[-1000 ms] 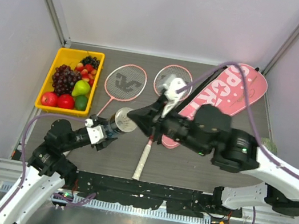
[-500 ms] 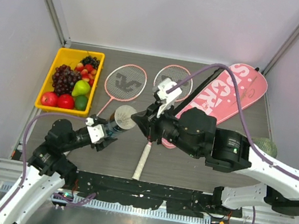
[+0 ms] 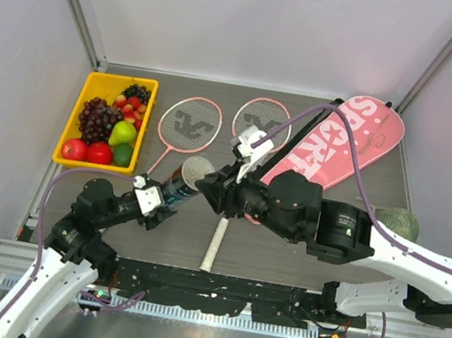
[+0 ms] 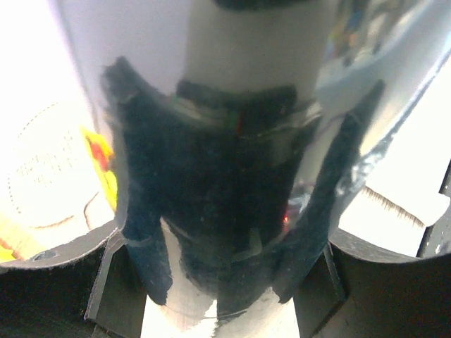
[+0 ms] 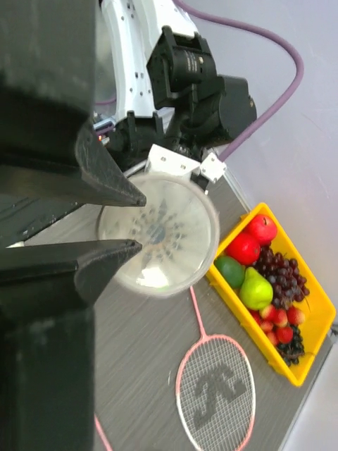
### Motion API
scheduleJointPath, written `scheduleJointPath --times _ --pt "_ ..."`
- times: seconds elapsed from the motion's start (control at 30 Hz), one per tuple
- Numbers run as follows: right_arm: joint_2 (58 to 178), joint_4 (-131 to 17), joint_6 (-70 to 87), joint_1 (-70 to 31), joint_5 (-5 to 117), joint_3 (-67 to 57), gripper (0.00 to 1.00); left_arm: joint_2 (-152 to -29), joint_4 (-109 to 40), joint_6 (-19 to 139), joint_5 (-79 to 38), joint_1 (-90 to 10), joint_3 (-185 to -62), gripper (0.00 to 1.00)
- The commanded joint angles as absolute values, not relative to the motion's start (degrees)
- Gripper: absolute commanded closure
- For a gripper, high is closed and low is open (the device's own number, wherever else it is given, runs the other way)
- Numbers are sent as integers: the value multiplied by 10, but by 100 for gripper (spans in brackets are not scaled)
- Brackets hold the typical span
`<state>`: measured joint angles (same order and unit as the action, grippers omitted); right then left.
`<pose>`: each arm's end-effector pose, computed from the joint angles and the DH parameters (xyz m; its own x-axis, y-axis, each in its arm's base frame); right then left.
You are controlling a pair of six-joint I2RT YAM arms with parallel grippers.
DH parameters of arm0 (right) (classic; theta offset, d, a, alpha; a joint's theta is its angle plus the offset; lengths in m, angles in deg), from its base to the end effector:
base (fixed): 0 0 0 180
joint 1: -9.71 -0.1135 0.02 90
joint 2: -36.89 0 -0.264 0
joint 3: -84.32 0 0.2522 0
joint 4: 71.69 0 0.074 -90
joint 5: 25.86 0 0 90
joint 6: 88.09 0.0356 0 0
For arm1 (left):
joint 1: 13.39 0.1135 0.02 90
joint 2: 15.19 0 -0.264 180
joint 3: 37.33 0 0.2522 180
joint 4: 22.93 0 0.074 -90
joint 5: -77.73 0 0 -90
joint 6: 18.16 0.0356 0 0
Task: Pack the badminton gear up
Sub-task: Close the lid on the shuttle tube, then place the shuttle tube at the center of the board.
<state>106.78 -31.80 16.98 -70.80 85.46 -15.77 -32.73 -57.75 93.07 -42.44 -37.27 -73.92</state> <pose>0.0545 0.2472 0.4702 -0.2503 -0.0285 -0.9677 -0.8229 0.5328 0.1972 0.0911 -0.0599 0.2469 0.0552 0.3179 -0.9465 0.8285 0.5145 0.2212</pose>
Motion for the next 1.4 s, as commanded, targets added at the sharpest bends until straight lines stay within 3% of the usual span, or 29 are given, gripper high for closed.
scheduleJointPath --times 0.0,0.1,0.23,0.3,0.57,0.8,1.13,1.37 --pt "1008 -276 183 -710 925 -148 63 -339 -472 871 -402 -376 -783 100" --pt "942 -322 184 -710 962 -93 41 -387 -522 834 -365 -377 -827 100" --pt "879 -311 183 -710 994 -35 20 -493 -599 788 -306 -377 -910 100" --pt "853 -302 183 -710 994 -5 3 -524 -602 775 -285 -377 -924 100" --pt "716 -244 249 -710 1067 97 4 -611 -570 705 -191 -377 -942 100" --pt "628 -197 284 -710 1079 147 5 -812 -746 625 -132 -393 -1085 100" --pt "612 -164 316 -710 1083 176 5 -1025 -827 575 -104 -451 -1190 100" --pt "623 -153 336 -709 1080 175 5 -1080 -825 561 -120 -459 -1187 95"
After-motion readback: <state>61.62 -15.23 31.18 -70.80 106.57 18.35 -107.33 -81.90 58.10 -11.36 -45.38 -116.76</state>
